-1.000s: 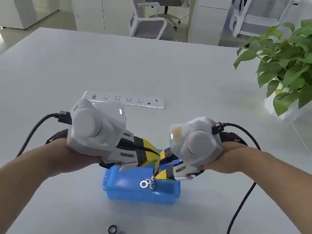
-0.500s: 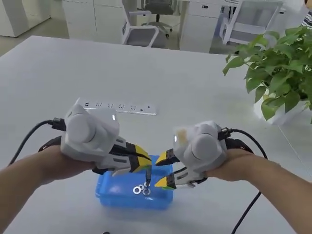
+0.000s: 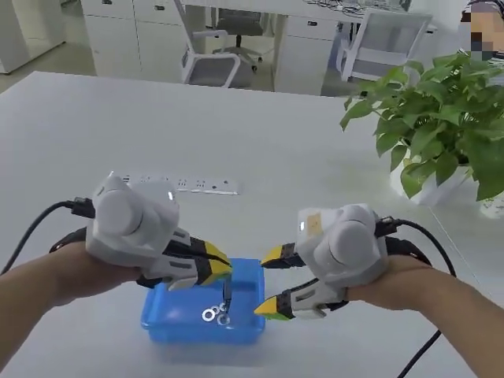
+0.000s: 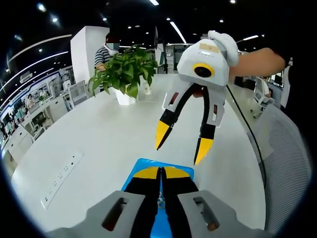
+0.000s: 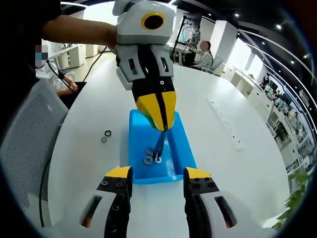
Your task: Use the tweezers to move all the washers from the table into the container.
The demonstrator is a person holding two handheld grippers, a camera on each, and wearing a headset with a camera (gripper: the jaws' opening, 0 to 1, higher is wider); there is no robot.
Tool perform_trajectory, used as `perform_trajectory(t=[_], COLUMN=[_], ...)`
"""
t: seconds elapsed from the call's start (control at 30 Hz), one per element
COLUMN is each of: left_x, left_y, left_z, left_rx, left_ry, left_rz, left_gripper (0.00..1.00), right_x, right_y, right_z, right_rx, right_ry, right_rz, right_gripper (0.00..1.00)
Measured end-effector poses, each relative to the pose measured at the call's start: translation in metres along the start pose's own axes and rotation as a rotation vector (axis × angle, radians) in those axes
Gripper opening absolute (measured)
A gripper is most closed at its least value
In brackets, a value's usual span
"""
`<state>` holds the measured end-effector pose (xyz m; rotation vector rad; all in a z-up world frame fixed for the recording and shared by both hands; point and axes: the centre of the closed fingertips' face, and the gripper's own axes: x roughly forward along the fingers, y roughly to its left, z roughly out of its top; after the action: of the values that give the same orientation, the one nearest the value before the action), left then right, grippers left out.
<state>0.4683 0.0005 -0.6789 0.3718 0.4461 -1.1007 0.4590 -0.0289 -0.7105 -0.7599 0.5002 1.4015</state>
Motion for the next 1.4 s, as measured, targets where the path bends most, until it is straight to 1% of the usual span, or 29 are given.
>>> perform_trajectory(t=[0.1,0.2,0.37,0.53,0.67,0.9,1.03,1.23,1.4], left_x=[-0.003,-0.007,-0.015,-0.021,-0.027,-0.039,-0.046,-0.055,-0.061], left_y=[0.0,0.0,-0.002,-0.002,-0.006,-0.013,-0.019,-0.027,-0.031], left_z=[0.004,0.008,0.015,0.02,0.024,0.025,0.029,0.03,0.034], left_rx=[-0.001,-0.001,0.0,0.009,0.006,0.009,0.011,0.022,0.026], left_ry=[-0.002,-0.008,-0.006,-0.009,-0.011,0.003,0.004,0.015,0.012], left_rz=[0.004,0.008,0.011,0.022,0.019,0.008,0.004,-0.003,-0.005], left_gripper=[0.05,0.05,0.05,0.05,0.05,0.05,0.05,0.05,0.05], right_x=[-0.006,-0.013,-0.022,-0.028,-0.031,-0.035,-0.035,-0.033,-0.033], right_y=[0.002,0.004,0.008,0.014,0.017,0.027,0.033,0.039,0.043], right_z=[-0.002,-0.003,-0.005,-0.005,-0.005,-0.004,-0.004,-0.004,-0.005], right_rx=[0.028,0.06,0.092,0.124,0.142,0.184,0.2,0.208,0.212], right_ry=[-0.003,-0.019,-0.035,-0.052,-0.063,-0.092,-0.102,-0.115,-0.124], right_rz=[-0.016,-0.038,-0.064,-0.074,-0.082,-0.08,-0.068,-0.059,-0.057], right_gripper=[0.47,0.51,0.57,0.62,0.65,0.72,0.78,0.84,0.91])
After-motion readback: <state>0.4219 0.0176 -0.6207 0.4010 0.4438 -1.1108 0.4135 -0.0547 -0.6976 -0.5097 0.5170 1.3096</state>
